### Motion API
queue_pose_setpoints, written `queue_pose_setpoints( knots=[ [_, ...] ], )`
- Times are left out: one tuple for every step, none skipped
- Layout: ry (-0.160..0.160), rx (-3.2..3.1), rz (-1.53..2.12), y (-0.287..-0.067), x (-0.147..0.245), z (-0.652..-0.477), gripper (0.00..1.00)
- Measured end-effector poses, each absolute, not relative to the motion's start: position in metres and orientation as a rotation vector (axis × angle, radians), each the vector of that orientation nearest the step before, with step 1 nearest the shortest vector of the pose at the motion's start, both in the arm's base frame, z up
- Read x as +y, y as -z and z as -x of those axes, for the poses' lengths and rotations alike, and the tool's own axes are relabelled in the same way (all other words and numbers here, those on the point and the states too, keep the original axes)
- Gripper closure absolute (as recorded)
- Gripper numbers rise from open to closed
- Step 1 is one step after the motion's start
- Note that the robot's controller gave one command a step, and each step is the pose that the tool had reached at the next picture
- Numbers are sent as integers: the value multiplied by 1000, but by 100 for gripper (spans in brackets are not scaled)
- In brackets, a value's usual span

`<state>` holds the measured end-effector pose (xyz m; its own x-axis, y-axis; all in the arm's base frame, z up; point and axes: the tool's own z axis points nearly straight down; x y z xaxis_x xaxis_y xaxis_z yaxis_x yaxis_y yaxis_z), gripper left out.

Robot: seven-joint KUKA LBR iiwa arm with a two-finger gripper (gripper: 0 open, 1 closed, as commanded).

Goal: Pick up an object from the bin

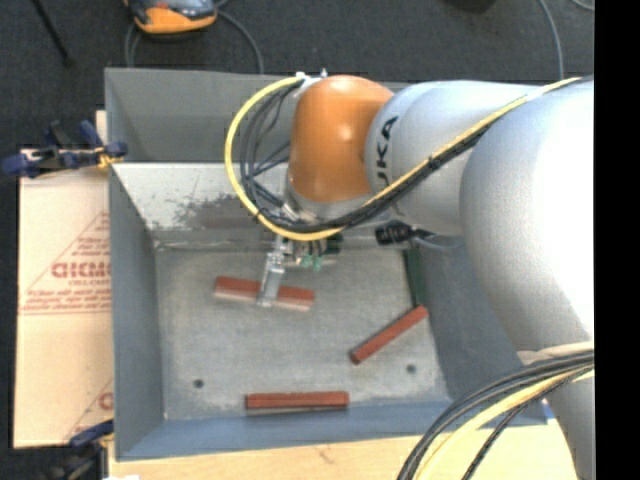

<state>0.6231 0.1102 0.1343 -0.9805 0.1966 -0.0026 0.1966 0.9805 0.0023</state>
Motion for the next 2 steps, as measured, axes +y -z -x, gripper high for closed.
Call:
queue_pose_setpoints(
  knots=[
    [-4, 3068, -660, -71, 122, -618, 100],
    [-4, 3068, -661, -71, 122, -618, 100]
  ],
)
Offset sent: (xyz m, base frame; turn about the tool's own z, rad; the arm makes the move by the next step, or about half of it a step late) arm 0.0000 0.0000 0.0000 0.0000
